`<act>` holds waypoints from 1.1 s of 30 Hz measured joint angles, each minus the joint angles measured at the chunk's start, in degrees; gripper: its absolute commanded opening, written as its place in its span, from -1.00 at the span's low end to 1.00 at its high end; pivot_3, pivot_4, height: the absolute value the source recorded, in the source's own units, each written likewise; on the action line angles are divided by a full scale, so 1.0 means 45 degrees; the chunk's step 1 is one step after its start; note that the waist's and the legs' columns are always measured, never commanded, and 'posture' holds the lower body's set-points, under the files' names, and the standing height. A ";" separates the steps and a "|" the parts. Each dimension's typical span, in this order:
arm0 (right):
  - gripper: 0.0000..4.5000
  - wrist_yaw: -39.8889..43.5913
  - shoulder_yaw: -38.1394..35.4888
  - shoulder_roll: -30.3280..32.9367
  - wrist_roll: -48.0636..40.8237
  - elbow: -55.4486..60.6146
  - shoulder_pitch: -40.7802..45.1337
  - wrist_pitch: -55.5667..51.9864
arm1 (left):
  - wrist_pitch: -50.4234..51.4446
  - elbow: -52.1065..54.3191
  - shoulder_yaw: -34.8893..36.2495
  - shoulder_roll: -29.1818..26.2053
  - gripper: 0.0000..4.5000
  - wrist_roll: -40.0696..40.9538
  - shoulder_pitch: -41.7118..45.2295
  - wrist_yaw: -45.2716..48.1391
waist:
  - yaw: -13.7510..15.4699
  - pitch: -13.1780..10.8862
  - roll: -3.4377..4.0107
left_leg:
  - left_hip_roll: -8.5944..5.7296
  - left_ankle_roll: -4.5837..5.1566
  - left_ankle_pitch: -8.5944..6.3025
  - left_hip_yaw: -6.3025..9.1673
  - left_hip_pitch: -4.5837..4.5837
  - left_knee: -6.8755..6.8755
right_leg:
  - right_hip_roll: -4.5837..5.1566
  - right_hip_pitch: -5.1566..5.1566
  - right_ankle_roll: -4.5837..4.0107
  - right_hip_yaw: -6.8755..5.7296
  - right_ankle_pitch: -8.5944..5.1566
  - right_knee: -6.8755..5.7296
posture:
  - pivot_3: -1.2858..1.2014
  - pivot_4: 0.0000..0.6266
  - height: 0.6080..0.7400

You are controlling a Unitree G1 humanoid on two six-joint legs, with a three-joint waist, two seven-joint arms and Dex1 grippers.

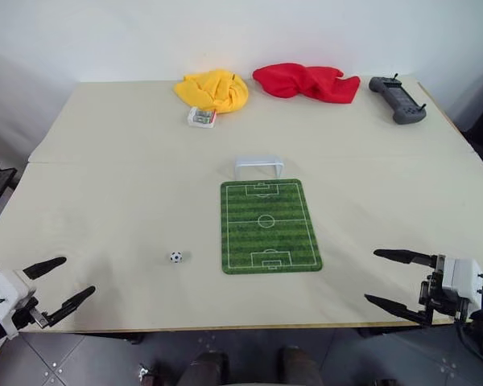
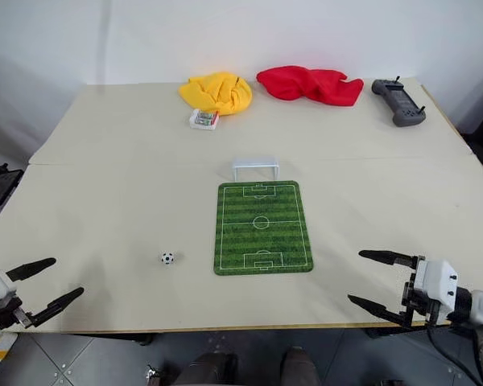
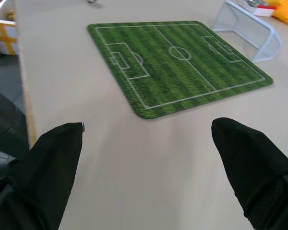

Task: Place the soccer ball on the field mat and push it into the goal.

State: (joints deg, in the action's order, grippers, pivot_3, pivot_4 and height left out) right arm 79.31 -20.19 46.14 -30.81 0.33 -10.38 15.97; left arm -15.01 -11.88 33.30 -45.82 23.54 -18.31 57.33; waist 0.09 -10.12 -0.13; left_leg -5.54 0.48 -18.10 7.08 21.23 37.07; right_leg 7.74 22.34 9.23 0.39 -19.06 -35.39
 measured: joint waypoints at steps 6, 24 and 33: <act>1.00 0.0428 0.0576 -0.0974 -0.0739 0.0236 0.0789 0.0020 | 0.0887 -0.0031 -0.0031 0.0000 0.98 0.0609 0.0742 0.0389 | -0.0012 0.0001 0.0001 | 0.0084 -0.0055 -0.0020 0.0005 -0.0010 0.0000 | -0.0027 0.0016 -0.0036 -0.0006 0.0017 -0.0027 | 0.03 -0.52 1.00; 1.00 0.1667 0.1284 -0.2705 -0.2347 0.0792 0.1481 0.0256 | 0.2368 0.0636 -0.3631 0.0753 0.98 0.0757 0.3565 0.2548 | 0.0023 0.0004 0.0005 | 0.0071 -0.0061 -0.0023 0.0008 -0.0017 0.0021 | -0.0056 0.0019 -0.0035 -0.0016 0.0018 -0.0057 | 0.03 -0.52 1.00; 1.00 0.1670 0.0857 -0.2466 -0.2374 0.0465 0.0568 0.0324 | 0.2446 0.0352 -0.5679 0.2277 0.98 -0.0252 0.5432 0.1733 | -0.0025 0.0005 0.0007 | 0.0077 -0.0065 -0.0022 0.0000 -0.0019 0.0026 | -0.0071 0.0032 -0.0034 -0.0017 0.0018 -0.0083 | 0.03 -0.52 1.00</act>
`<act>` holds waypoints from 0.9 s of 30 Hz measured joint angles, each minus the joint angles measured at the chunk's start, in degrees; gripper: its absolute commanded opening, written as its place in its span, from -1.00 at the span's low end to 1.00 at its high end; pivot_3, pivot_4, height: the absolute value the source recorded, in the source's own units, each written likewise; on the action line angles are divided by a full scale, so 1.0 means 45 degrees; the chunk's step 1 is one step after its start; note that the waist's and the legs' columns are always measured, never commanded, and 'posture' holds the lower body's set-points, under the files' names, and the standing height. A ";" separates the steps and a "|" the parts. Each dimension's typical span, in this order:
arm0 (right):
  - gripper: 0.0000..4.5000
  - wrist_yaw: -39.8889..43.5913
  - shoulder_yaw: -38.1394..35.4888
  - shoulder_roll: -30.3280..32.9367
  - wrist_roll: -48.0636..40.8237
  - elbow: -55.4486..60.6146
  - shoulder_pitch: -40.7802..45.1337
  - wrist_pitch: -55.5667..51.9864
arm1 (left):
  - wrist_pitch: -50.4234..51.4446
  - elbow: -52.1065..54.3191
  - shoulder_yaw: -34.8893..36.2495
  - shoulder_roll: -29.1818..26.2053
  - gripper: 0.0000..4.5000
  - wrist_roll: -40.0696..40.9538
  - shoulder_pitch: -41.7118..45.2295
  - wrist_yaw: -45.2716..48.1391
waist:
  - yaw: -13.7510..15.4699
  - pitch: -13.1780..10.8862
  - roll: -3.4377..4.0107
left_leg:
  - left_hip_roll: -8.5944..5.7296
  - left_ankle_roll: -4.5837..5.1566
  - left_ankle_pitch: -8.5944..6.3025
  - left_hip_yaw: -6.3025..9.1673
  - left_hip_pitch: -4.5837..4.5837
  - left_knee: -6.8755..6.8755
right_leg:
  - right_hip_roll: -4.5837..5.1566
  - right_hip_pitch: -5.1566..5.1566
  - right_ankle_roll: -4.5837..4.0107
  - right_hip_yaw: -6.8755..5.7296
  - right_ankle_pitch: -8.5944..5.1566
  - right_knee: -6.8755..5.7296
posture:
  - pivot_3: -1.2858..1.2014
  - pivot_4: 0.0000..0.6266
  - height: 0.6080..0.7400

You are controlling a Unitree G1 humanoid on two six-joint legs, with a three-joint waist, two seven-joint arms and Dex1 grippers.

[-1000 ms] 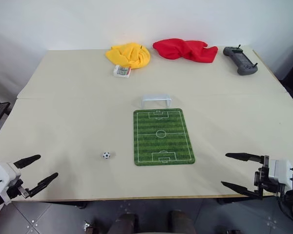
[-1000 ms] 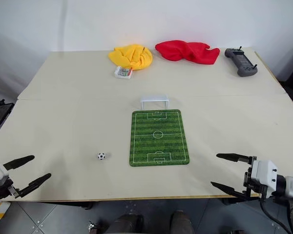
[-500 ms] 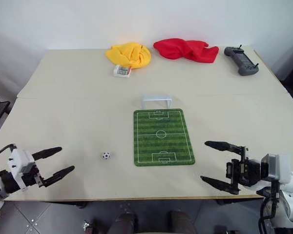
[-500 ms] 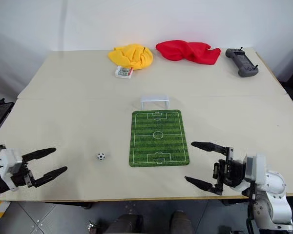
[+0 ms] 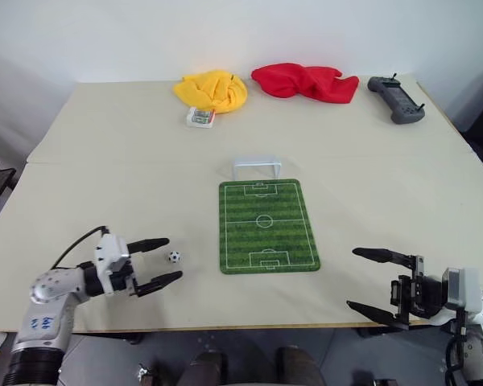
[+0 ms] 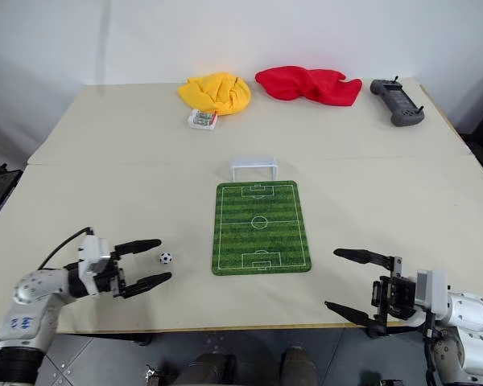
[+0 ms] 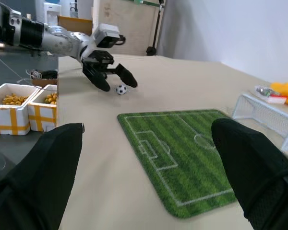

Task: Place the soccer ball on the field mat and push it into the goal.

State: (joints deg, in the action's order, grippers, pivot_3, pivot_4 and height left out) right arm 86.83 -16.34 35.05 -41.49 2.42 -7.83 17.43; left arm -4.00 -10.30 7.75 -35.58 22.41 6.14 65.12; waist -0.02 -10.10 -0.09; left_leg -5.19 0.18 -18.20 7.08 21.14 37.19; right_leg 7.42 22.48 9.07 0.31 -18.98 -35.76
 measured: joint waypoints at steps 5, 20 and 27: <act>1.00 -0.0198 -0.0009 -0.0010 0.0017 0.0260 -0.0276 0.0014 | -0.0419 -0.0415 -0.0144 0.0146 0.46 -0.0380 0.0086 -0.0131 | 0.0017 0.0000 0.0000 | -0.0005 0.0001 0.0001 -0.0003 -0.0001 0.0014 | 0.0003 -0.0004 0.0000 0.0004 0.0000 0.0000 | 0.03 -0.52 1.00; 1.00 -0.1435 -0.0826 0.0653 0.0298 0.1141 -0.0972 -0.0439 | 0.0709 0.1583 -0.1935 0.1060 -0.62 -0.0547 0.0668 -0.0239 | 0.0417 0.0000 0.0000 | -0.0026 0.0012 0.0005 0.0005 0.0020 0.0039 | 0.0012 -0.0011 0.0013 0.0001 0.0007 0.0003 | 0.03 -0.52 1.00; 1.00 -0.1489 -0.1891 0.1909 -0.0028 0.2075 -0.2011 -0.1825 | 0.3073 0.3196 -0.4291 0.2454 -0.62 -0.1703 0.2844 -0.1852 | 0.0370 0.0004 0.0005 | -0.0024 0.0012 0.0006 -0.0012 0.0015 0.0041 | -0.0006 -0.0013 0.0015 0.0003 0.0008 0.0001 | 0.03 -0.52 1.00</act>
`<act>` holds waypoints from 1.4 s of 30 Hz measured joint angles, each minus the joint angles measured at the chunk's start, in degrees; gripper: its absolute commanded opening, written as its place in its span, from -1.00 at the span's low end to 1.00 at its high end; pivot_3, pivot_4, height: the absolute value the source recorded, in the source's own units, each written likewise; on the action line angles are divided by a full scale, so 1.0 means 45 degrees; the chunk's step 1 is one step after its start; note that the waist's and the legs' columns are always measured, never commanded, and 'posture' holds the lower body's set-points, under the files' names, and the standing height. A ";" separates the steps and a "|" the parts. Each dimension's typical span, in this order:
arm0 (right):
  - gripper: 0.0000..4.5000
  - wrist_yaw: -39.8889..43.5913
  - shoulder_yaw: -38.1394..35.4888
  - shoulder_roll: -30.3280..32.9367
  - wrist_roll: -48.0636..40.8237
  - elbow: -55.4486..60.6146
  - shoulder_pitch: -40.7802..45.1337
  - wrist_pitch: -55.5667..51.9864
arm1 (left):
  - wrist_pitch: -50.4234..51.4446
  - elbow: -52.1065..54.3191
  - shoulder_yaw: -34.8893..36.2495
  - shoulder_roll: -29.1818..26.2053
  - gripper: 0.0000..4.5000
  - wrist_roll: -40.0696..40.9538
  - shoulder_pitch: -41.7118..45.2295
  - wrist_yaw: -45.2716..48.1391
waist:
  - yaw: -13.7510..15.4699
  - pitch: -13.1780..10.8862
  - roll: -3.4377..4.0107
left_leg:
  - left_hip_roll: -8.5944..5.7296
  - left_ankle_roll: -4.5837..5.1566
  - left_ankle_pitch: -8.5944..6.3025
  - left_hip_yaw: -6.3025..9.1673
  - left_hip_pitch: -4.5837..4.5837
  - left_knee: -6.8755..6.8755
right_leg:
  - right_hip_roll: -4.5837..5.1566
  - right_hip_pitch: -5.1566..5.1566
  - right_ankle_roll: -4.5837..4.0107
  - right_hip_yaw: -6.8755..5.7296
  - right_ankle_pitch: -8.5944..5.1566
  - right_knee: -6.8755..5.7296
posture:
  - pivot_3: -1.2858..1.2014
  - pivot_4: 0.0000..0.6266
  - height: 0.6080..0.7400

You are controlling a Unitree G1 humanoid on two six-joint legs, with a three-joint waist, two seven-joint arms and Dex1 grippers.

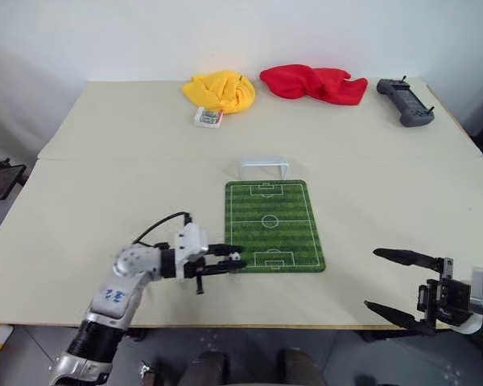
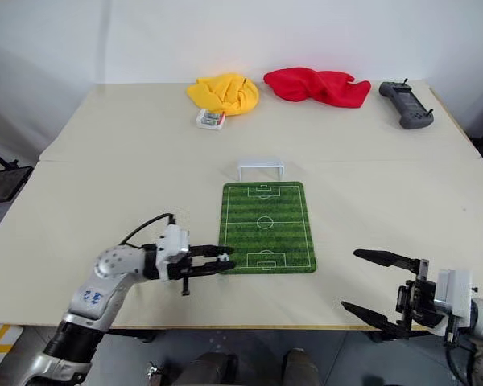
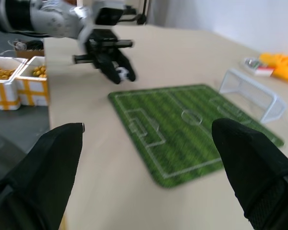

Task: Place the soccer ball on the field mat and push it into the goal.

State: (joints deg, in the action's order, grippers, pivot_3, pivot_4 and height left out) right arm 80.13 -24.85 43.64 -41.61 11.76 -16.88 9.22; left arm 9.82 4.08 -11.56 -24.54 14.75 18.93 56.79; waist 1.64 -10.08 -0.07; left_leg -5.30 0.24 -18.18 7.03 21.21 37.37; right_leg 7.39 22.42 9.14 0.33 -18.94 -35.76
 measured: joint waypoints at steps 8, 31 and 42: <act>1.00 -0.0479 -0.0179 0.0118 0.0015 0.1291 -0.0539 -0.0617 | -0.0099 -0.1183 -0.2544 0.2145 -0.62 -0.2571 0.1496 -0.1726 | -0.0032 -0.0008 -0.0014 | 0.0006 0.0006 0.0005 -0.0020 0.0004 0.0008 | -0.0008 0.0009 0.0005 0.0007 0.0002 -0.0003 | 0.03 -0.52 1.00; 1.00 -0.1729 -0.0156 -0.0637 0.0212 0.2579 -0.1097 -0.1170 | -0.1000 -0.1652 -0.2542 0.2269 -0.62 -0.2898 0.1659 -0.1897 | 0.0049 -0.0009 -0.0015 | -0.0006 0.0007 0.0006 -0.0018 0.0009 0.0033 | 0.0001 0.0001 0.0011 0.0008 0.0005 -0.0004 | 0.03 -0.52 1.00; 1.00 -0.1016 -0.0157 -0.0909 0.0301 0.1691 -0.1115 -0.0543 | -0.1370 -0.2132 -0.2514 0.2506 0.23 -0.3146 0.1593 -0.2588 | 0.0051 -0.0009 -0.0016 | -0.0008 0.0007 0.0006 -0.0018 0.0007 0.0036 | 0.0000 0.0000 0.0012 0.0007 0.0005 -0.0007 | 0.03 -0.52 1.00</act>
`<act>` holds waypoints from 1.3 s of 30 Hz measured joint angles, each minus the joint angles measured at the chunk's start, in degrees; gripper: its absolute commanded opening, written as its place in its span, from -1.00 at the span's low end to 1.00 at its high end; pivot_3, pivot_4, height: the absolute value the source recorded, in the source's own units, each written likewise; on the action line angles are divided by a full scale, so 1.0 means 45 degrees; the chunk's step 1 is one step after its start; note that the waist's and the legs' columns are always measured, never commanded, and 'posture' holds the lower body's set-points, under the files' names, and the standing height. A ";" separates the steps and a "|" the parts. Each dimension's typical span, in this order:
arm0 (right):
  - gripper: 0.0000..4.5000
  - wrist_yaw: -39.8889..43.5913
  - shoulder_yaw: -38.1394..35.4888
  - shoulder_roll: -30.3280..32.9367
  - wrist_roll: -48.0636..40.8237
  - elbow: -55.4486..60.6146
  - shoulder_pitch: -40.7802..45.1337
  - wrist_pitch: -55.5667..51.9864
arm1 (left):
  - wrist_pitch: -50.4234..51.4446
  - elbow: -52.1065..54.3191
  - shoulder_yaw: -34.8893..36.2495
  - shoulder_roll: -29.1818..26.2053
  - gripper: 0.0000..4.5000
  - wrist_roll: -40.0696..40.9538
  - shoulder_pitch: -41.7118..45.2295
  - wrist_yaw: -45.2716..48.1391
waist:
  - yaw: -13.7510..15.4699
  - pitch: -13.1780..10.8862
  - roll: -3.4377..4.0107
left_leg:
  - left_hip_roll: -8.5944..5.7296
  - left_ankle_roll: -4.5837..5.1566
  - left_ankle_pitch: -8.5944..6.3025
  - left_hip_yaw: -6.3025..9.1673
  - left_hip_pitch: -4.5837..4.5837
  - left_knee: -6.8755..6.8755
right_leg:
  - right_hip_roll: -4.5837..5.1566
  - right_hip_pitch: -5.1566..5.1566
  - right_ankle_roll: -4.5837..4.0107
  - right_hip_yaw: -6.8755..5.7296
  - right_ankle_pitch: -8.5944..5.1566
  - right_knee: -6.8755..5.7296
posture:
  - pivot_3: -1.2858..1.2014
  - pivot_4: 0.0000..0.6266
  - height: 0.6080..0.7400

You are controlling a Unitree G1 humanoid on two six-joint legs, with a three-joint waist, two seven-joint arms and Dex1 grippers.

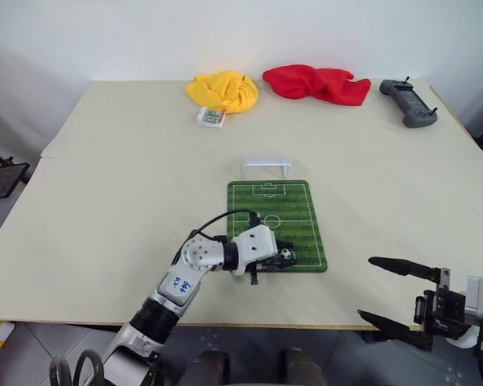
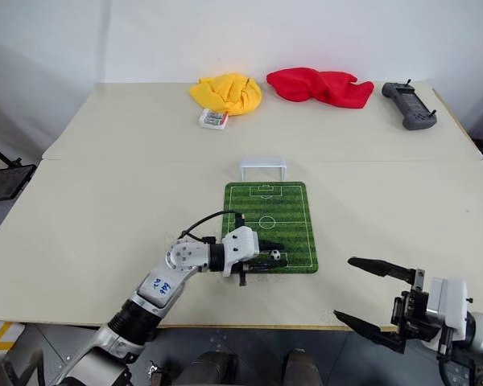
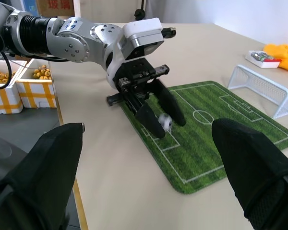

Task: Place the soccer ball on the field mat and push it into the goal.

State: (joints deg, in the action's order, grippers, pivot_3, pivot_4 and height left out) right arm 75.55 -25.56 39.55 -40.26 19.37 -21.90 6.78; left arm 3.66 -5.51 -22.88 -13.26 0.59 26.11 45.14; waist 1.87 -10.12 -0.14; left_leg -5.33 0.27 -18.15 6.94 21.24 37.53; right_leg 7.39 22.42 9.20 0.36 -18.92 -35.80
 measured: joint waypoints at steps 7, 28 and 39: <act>1.00 0.0511 -0.0003 -0.0218 0.0000 -0.0593 -0.0228 0.0537 | -0.0473 -0.0009 0.0093 -0.0067 0.36 0.0273 -0.0073 0.0452 | -0.0012 0.0001 0.0001 | 0.0001 0.0000 0.0000 0.0000 -0.0001 0.0003 | 0.0002 -0.0001 0.0000 0.0001 0.0000 -0.0004 | 0.03 -0.52 1.00; 1.00 0.2051 -0.0314 -0.0442 0.0020 -0.2782 0.0001 0.2078 | -0.0568 0.1915 0.1247 -0.1908 -0.89 0.3474 -0.2295 0.3360 | 0.0070 0.0012 0.0023 | -0.0014 0.0026 -0.0003 0.0013 -0.0025 0.0046 | 0.0016 -0.0082 0.0008 0.0002 0.0005 0.0051 | 0.03 -0.52 1.00; 1.00 0.2313 -0.0940 -0.0349 -0.0008 -0.3857 0.0033 0.2428 | 0.1087 0.1066 0.0144 0.0302 -0.99 0.2001 -0.1281 0.0963 | 0.0151 0.0018 0.0033 | -0.0009 0.0028 -0.0004 0.0001 -0.0028 0.0048 | 0.0006 -0.0083 0.0013 0.0003 0.0007 0.0053 | 0.03 -0.52 1.00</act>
State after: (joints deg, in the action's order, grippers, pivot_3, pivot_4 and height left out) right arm 85.96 -29.79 37.98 -40.29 2.01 -21.75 17.70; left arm 8.55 -0.71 -22.23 -11.90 9.60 20.34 49.48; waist 2.55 -10.04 0.01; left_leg -5.37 0.39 -18.16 6.95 21.11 37.75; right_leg 7.41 22.05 9.25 0.37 -18.89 -35.56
